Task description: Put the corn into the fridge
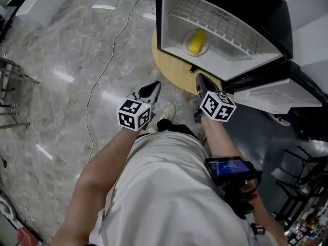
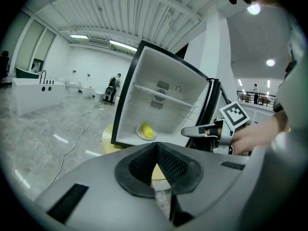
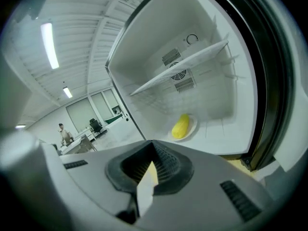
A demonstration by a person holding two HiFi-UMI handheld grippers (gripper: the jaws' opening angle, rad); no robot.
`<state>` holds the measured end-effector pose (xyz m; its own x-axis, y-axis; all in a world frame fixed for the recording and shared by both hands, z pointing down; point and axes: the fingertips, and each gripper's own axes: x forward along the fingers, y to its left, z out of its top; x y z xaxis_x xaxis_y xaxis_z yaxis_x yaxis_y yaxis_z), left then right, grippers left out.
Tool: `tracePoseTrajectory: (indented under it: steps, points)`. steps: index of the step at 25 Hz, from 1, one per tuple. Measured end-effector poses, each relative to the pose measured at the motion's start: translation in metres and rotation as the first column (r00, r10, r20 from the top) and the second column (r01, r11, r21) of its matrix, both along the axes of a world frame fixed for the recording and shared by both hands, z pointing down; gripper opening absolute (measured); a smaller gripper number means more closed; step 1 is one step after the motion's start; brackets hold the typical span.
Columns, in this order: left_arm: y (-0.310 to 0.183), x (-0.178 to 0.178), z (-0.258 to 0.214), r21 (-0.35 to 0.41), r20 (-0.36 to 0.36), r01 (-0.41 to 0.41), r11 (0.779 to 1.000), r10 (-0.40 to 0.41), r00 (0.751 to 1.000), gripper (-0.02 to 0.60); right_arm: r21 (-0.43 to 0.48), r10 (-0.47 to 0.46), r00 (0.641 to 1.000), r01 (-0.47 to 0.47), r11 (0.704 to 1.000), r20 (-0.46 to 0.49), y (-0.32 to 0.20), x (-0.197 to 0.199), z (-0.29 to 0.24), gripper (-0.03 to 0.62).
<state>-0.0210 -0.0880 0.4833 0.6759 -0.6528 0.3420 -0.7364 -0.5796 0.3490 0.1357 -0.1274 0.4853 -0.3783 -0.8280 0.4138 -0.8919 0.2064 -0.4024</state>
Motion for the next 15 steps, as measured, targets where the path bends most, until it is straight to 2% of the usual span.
tracePoseTrajectory:
  steps: [7,15]
  points:
    - [0.054,-0.017,-0.019,0.001,-0.068,-0.005,1.000,0.005,0.998,0.008,0.028,-0.114,0.993,0.114,0.993,0.009,0.060,-0.030,-0.021,0.007]
    - [0.091,-0.021,-0.026,0.020,-0.074,-0.029,0.999,0.030,0.997,0.008,0.082,-0.217,0.976,0.217,0.973,-0.004,0.097,-0.065,-0.040,0.006]
